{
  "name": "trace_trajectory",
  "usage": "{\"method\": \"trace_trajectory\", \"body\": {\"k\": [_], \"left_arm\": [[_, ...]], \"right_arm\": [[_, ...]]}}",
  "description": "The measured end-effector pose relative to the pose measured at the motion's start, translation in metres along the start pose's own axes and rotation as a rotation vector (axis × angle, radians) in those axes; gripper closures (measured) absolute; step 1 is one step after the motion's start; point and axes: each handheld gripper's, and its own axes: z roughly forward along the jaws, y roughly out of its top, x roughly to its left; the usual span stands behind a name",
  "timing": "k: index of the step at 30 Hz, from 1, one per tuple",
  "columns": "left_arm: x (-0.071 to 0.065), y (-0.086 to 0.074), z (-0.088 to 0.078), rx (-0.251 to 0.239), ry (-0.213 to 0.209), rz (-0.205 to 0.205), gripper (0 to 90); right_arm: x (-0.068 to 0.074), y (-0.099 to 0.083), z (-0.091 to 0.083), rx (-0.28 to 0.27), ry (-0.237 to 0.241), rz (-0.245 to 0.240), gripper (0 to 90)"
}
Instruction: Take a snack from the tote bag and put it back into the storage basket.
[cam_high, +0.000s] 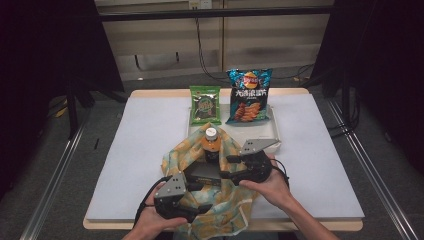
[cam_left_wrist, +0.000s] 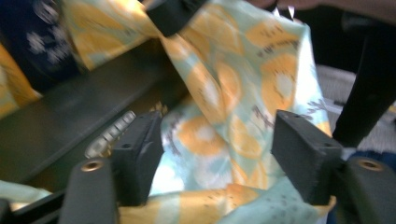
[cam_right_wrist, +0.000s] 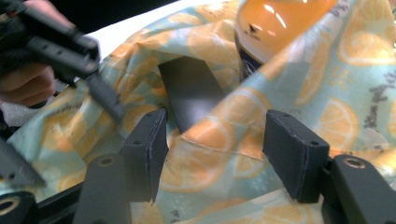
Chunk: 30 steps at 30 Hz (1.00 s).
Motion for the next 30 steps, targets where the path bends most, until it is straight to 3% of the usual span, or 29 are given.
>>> {"method": "trace_trajectory", "body": {"k": [4,7,12,14,15,17,19,25,30], "left_arm": [[-0.005,-0.001,0.005,0.046,-0.016,0.038,56.6],[-0.005,-0.003,0.011,0.065,-0.036,0.029,64.8],[-0.006,-0.005,0.017,0.081,-0.071,0.027,68.8],[-0.007,-0.006,0.018,0.085,-0.078,0.027,70.5],[-0.007,-0.006,0.017,0.091,-0.09,0.036,75.0],[-0.007,-0.007,0.017,0.089,-0.093,0.03,78.8],[-0.007,-0.007,0.015,0.084,-0.093,0.025,80.5],[-0.009,-0.007,0.009,0.076,-0.087,0.039,80.9],[-0.013,-0.004,0.009,0.065,-0.087,0.056,78.3]], "right_arm": [[-0.003,-0.008,0.007,0.021,-0.017,0.027,41.3],[-0.002,-0.009,0.009,0.028,-0.003,0.024,41.7],[0.001,-0.011,0.014,0.05,-0.013,0.004,41.3],[0.002,-0.015,0.016,0.054,-0.02,-0.003,55.8],[0.002,-0.016,0.014,0.052,-0.013,-0.005,70.7],[0.002,-0.016,0.013,0.049,-0.013,-0.006,74.9],[-0.001,-0.018,0.008,0.032,0.004,0.016,88.5],[-0.012,-0.023,-0.018,-0.02,-0.027,0.063,90.0],[-0.018,-0.03,-0.028,-0.046,-0.041,0.087,89.8]]}}
